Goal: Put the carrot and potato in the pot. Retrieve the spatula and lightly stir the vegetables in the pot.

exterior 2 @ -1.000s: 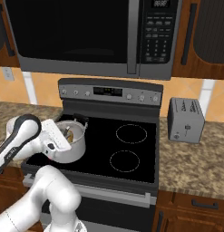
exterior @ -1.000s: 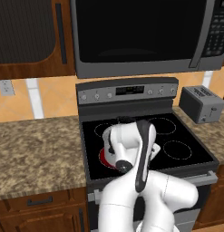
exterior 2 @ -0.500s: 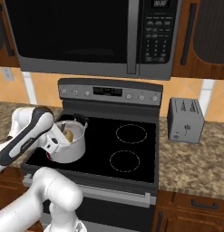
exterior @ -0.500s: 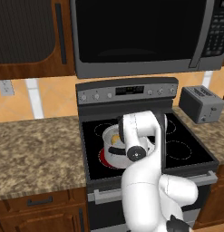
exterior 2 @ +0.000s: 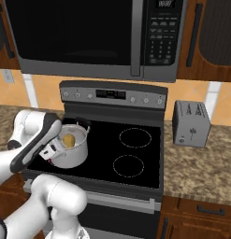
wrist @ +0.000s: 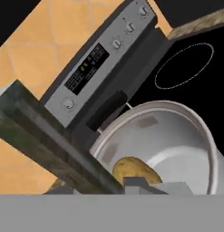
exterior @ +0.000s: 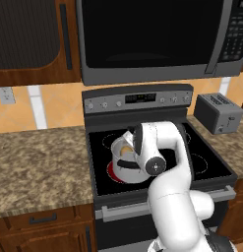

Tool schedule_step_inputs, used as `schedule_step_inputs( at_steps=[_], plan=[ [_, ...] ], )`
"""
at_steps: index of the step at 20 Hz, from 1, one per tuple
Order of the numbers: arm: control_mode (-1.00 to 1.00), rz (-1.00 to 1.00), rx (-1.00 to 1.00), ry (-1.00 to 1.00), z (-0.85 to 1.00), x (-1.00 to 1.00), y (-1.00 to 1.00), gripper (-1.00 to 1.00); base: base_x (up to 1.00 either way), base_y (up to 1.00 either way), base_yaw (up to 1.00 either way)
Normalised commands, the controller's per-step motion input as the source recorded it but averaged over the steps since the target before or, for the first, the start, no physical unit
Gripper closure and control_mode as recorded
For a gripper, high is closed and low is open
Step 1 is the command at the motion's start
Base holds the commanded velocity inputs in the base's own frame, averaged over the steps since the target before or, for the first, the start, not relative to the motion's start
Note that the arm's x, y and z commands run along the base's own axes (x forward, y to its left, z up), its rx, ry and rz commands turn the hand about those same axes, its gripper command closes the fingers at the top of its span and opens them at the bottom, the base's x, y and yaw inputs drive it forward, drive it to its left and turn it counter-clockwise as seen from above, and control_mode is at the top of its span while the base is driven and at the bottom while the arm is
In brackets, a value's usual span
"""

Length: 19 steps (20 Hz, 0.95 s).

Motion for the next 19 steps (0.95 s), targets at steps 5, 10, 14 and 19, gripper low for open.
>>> schedule_step_inputs(
  at_steps=[5,10,14,19],
  plan=[
    [-1.00,0.00,0.34,0.38,0.29,-0.46,0.78,1.00,0.00,0.00,0.00],
    [-1.00,0.00,0.36,0.35,0.31,-0.47,0.69,1.00,0.00,0.00,0.00],
    [-1.00,-0.04,0.06,0.07,0.28,0.23,0.02,1.00,0.00,0.00,0.00],
    [-1.00,0.00,-0.16,-0.05,0.12,0.49,-0.53,1.00,0.00,0.00,0.00]
  ],
)
